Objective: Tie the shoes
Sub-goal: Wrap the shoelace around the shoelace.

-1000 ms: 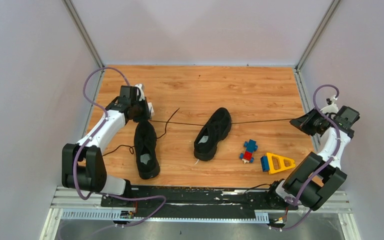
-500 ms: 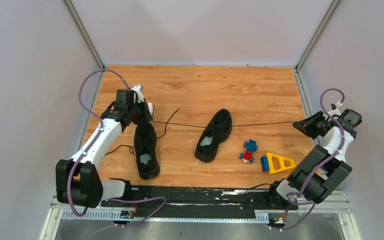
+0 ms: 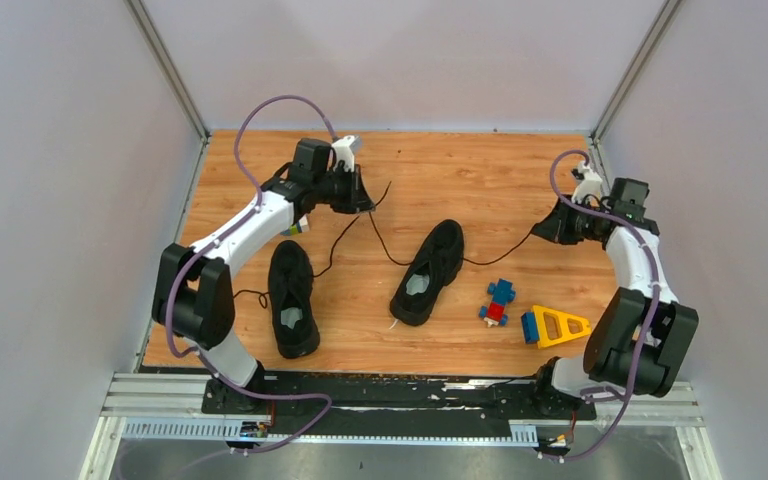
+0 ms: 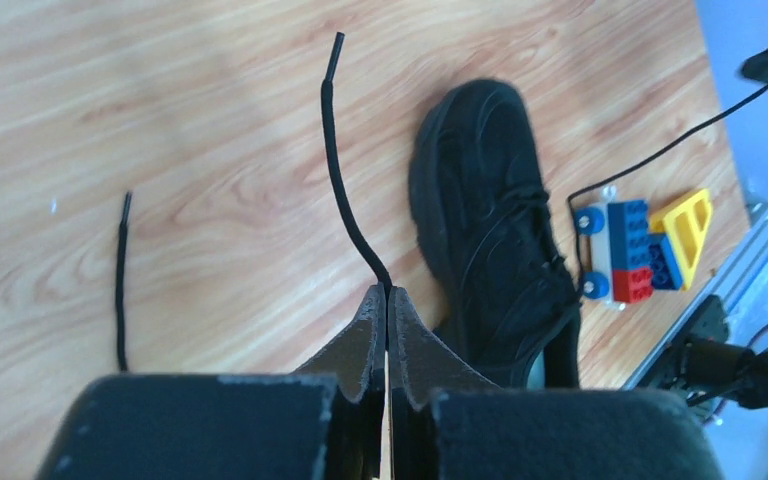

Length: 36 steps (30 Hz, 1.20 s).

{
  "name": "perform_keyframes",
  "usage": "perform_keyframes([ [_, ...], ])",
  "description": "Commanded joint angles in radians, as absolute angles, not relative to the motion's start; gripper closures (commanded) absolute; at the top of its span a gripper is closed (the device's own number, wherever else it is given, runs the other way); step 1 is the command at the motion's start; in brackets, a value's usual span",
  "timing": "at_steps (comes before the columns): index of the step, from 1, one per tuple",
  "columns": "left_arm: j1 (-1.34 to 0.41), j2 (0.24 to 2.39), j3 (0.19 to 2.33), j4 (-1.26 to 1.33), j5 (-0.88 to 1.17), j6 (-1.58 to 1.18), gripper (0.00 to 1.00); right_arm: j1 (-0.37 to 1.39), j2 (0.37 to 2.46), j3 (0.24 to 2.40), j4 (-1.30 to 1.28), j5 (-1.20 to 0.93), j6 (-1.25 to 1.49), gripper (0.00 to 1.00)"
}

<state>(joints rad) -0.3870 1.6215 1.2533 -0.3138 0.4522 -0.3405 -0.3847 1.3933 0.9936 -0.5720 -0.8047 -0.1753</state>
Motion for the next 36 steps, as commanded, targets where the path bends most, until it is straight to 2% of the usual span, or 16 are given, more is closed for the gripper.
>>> perform_keyframes([
  [1, -0.405, 1.691, 1.374, -0.261, 0.503, -0.409, 1.00, -0.309, 1.446, 1.066, -0.589, -0.656, -0.451, 0.87],
  [5, -0.422, 1.741, 1.412, -0.223, 0.530, -0.470, 1.00, -0.191, 1.449, 1.123, -0.653, -0.478, -0.684, 0.60],
  [7, -0.429, 1.759, 1.412, -0.199, 0.540, -0.500, 1.00, -0.124, 1.432, 1.150, -0.677, -0.438, -0.778, 0.51],
  [9, -0.433, 1.769, 1.399, -0.181, 0.547, -0.533, 1.00, -0.046, 1.412, 1.174, -0.679, -0.413, -0.822, 0.47],
  [14, -0.435, 1.765, 1.358, -0.151, 0.555, -0.626, 1.00, 0.228, 1.347, 1.247, -0.691, -0.574, -0.818, 0.48],
  [22, -0.412, 1.695, 1.244, -0.156, 0.544, -0.847, 1.00, 0.632, 1.529, 1.361, -0.723, -0.474, -0.764, 0.54],
  [26, -0.379, 1.662, 1.172, -0.136, 0.553, -0.906, 1.00, 0.742, 1.589, 1.392, -0.787, -0.397, -0.796, 0.56],
  [36, -0.353, 1.650, 1.138, -0.117, 0.609, -1.080, 1.00, 0.892, 1.653, 1.364, -0.821, -0.174, -0.860, 0.55],
])
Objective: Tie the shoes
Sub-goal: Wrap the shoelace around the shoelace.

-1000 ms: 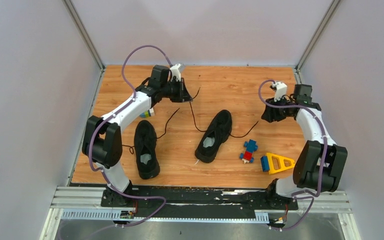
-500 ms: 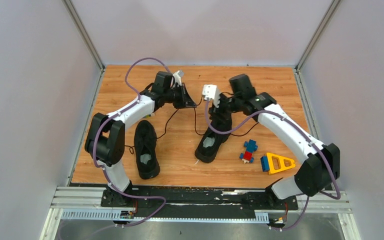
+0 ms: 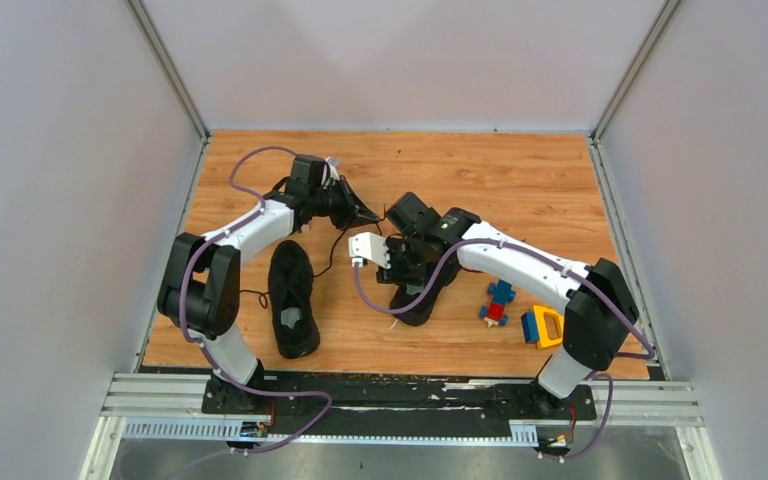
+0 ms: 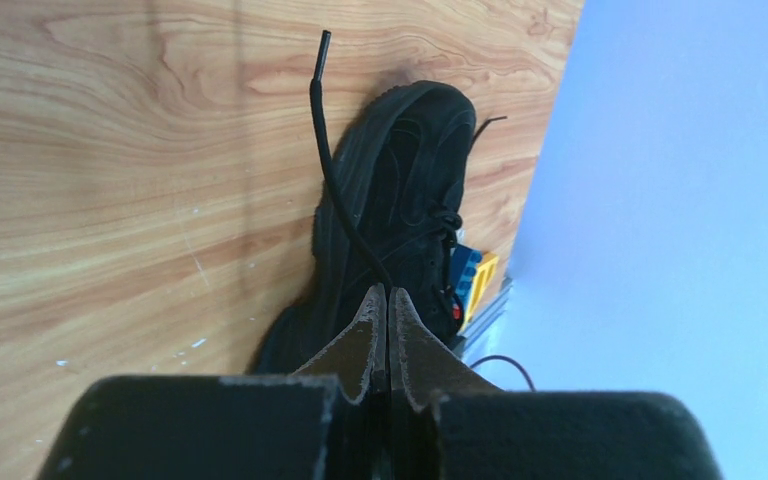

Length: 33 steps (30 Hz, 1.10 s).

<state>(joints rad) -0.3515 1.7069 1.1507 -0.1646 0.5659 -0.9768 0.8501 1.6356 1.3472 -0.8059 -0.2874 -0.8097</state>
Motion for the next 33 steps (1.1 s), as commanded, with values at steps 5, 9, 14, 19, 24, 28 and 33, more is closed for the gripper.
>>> perform_keyframes([
  [5, -0.348, 1.639, 1.117, -0.106, 0.621, -1.120, 1.00, 0.914, 1.700, 1.383, -0.807, -0.118, -0.848, 0.59],
  [9, -0.339, 1.631, 1.104, -0.097, 0.625, -1.136, 1.00, 0.917, 1.747, 1.412, -0.805, -0.093, -0.826, 0.63],
  [14, -0.330, 1.622, 1.098, -0.097, 0.626, -1.138, 1.00, 0.922, 1.792, 1.428, -0.793, -0.082, -0.804, 0.64],
  [19, -0.319, 1.616, 1.093, -0.098, 0.625, -1.138, 1.00, 0.927, 1.818, 1.431, -0.769, -0.062, -0.777, 0.72],
  [24, -0.312, 1.606, 1.081, -0.098, 0.622, -1.126, 1.00, 0.927, 1.787, 1.458, -0.750, -0.053, -0.740, 0.97],
  [28, -0.311, 1.598, 1.071, -0.070, 0.607, -1.024, 0.77, 0.915, 1.687, 1.446, -0.734, -0.104, -0.710, 1.00],
  [33, -0.311, 1.575, 1.073, -0.035, 0.563, -0.632, 0.52, 0.817, 1.583, 1.405, -0.707, -0.251, -0.639, 1.00],
])
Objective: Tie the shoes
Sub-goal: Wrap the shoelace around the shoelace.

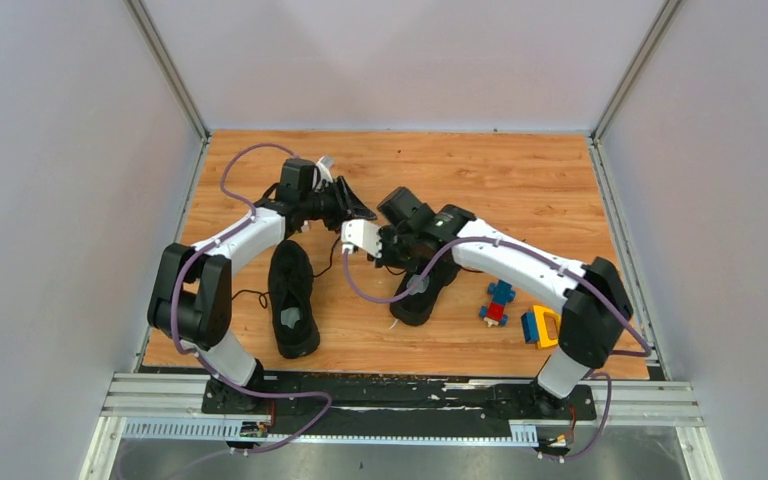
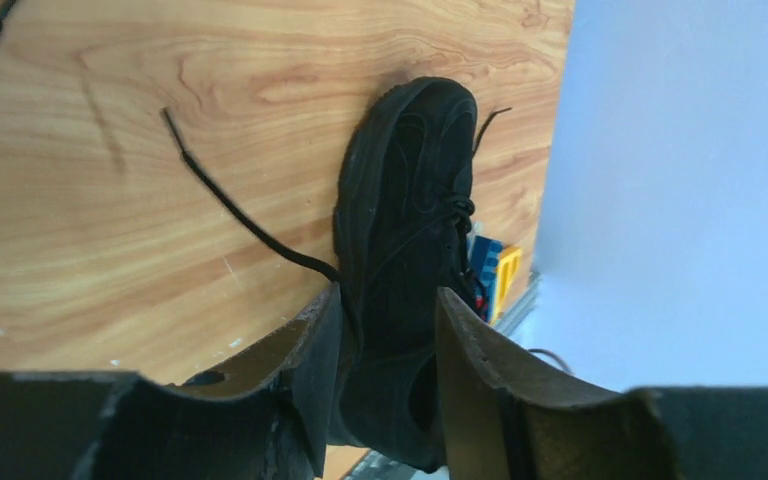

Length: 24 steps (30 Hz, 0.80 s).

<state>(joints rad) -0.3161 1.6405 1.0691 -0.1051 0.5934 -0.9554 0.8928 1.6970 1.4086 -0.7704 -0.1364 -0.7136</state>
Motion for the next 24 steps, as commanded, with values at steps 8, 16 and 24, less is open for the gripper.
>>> perform_keyframes([
  [8, -0.304, 1.573, 1.057, -0.021, 0.623, -0.369, 0.68, 0.689, 1.527, 1.355, -0.654, -0.435, -0.590, 0.98],
  [16, -0.299, 1.516, 1.056, -0.126, 0.729, -0.149, 0.57, 0.664, 1.513, 1.370, -0.663, -0.425, -0.580, 0.83],
  [24, -0.415, 1.582, 0.962, -0.137, 0.859, 0.373, 0.54, 0.537, 1.410, 1.376, -0.688, -0.496, -0.483, 0.79],
])
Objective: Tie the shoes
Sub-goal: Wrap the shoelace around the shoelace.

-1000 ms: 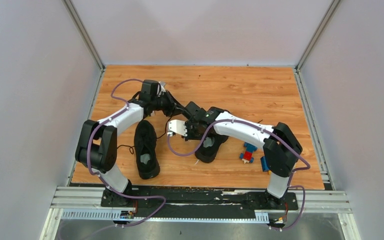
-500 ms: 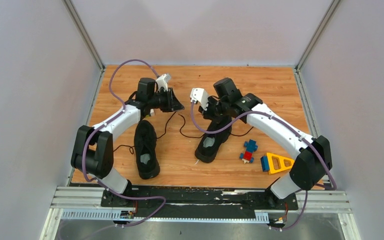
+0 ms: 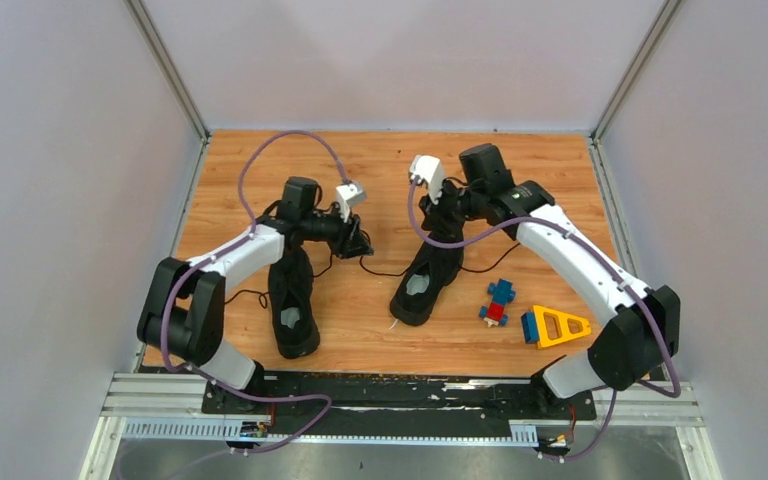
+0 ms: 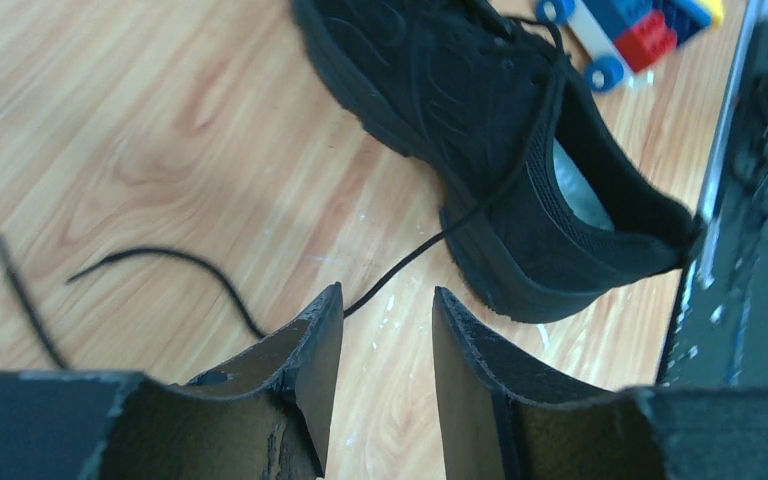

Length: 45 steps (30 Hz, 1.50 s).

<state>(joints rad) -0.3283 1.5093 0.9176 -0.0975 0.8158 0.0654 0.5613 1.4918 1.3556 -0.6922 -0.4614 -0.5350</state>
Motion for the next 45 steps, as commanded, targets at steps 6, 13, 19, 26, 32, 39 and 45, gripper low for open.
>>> perform_keyframes([
  [6, -0.496, 1.698, 1.030, -0.138, 0.818, 0.447, 0.54, 0.494, 1.372, 1.379, -0.710, -0.486, -0.449, 0.77],
  [13, -0.540, 1.801, 1.070, -0.199, 0.810, 0.543, 0.58, 0.462, 1.370, 1.372, -0.722, -0.498, -0.450, 0.77],
  [19, -0.577, 1.837, 1.085, -0.258, 0.824, 0.611, 0.60, 0.458, 1.377, 1.382, -0.723, -0.489, -0.461, 0.76],
  [26, -0.581, 1.842, 1.098, -0.231, 0.807, 0.570, 0.86, 0.451, 1.369, 1.375, -0.723, -0.486, -0.461, 0.76],
  [32, -0.571, 1.795, 1.128, -0.248, 0.734, 0.553, 1.00, 0.430, 1.377, 1.368, -0.718, -0.503, -0.454, 0.77],
  [39, -0.530, 1.716, 1.214, -0.259, 0.642, 0.436, 1.00, 0.414, 1.411, 1.400, -0.717, -0.560, -0.443, 0.77],
  [45, -0.528, 1.710, 1.266, -0.148, 0.759, 0.162, 1.00, 0.392, 1.457, 1.357, -0.688, -0.662, -0.332, 0.76],
])
